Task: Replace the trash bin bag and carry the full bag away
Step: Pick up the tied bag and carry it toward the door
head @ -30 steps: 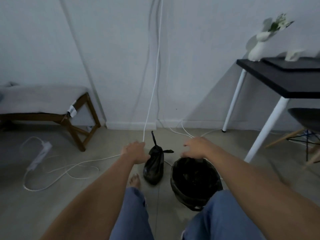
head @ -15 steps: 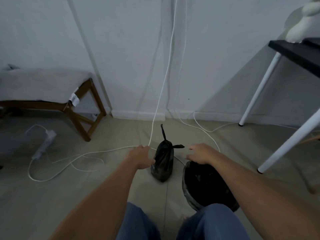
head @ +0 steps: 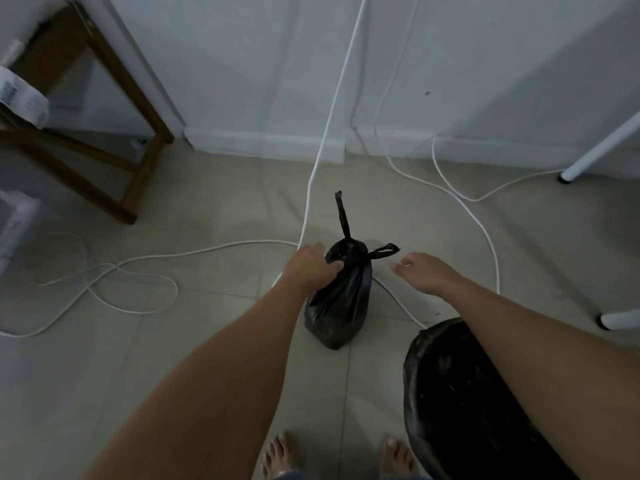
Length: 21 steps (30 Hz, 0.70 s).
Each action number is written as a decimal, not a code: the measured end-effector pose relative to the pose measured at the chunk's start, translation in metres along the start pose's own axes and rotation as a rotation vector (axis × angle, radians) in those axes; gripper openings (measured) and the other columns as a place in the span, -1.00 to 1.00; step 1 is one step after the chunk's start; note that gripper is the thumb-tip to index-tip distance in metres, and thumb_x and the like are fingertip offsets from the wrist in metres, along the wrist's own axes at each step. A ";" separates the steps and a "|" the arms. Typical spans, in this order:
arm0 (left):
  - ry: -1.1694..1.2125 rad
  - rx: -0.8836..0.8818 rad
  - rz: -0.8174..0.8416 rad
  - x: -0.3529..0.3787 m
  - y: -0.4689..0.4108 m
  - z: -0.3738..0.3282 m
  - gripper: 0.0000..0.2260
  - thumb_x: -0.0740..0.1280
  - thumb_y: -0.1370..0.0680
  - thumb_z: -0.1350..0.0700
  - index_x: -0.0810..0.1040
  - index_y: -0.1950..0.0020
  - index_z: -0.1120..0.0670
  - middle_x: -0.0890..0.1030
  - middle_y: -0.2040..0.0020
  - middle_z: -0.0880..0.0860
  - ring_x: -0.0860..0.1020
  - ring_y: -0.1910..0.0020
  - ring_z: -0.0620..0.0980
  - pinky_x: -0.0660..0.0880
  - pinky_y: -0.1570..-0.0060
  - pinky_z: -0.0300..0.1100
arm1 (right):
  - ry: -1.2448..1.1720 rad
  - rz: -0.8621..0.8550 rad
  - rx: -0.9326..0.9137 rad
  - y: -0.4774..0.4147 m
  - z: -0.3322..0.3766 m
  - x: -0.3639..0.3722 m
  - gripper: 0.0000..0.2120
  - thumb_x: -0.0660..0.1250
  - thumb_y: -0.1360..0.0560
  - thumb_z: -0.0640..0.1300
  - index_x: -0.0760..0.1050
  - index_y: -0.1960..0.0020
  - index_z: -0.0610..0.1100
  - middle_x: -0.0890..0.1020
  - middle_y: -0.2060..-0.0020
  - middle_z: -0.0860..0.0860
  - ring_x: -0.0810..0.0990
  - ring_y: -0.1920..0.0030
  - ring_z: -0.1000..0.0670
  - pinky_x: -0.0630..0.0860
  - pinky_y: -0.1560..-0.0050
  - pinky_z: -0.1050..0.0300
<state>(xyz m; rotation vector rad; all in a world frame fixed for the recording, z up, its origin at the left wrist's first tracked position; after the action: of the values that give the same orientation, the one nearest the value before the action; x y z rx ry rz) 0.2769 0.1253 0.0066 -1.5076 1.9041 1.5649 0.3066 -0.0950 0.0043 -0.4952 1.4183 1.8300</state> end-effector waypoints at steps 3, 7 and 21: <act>0.099 -0.074 0.008 0.004 -0.037 -0.009 -0.36 0.29 -0.60 -0.17 0.31 -0.52 0.23 0.41 -0.48 0.24 0.40 -0.46 0.21 0.38 -0.39 -0.01 | -0.030 0.015 0.001 -0.029 0.001 0.001 -0.46 0.14 -0.58 0.17 0.36 -0.41 -0.17 0.41 -0.41 -0.10 0.39 -0.39 -0.12 0.31 -0.29 0.08; 0.190 -0.125 -0.029 0.010 -0.087 -0.026 -0.37 0.32 -0.58 -0.19 0.34 -0.49 0.21 0.45 -0.42 0.26 0.43 -0.41 0.25 0.43 -0.39 0.03 | -0.039 0.023 -0.015 -0.058 0.002 0.000 -0.51 0.13 -0.59 0.14 0.41 -0.34 -0.18 0.44 -0.37 -0.12 0.43 -0.33 -0.15 0.34 -0.22 0.06; 0.621 -0.158 -0.065 -0.006 -0.050 -0.036 -0.71 0.22 -0.65 0.12 0.59 0.23 0.08 0.68 0.09 0.12 0.60 0.09 0.11 0.50 0.04 -0.10 | -0.449 0.149 0.229 -0.016 0.008 -0.009 -0.40 0.02 -0.58 0.26 0.49 -0.21 -0.22 0.50 -0.11 -0.14 0.50 -0.10 -0.13 0.35 -0.01 0.10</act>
<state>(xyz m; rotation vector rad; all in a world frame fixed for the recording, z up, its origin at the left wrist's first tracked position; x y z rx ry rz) 0.3343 0.1043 -0.0031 -2.3085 2.0202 1.3419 0.3251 -0.0892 0.0029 0.1366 1.3491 1.7238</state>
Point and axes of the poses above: each hand's wrist, its own y-axis away from the middle knuckle, its own x-axis out of the palm, z = x × y, the point moved 5 cm from there along -y, towards the middle knuckle
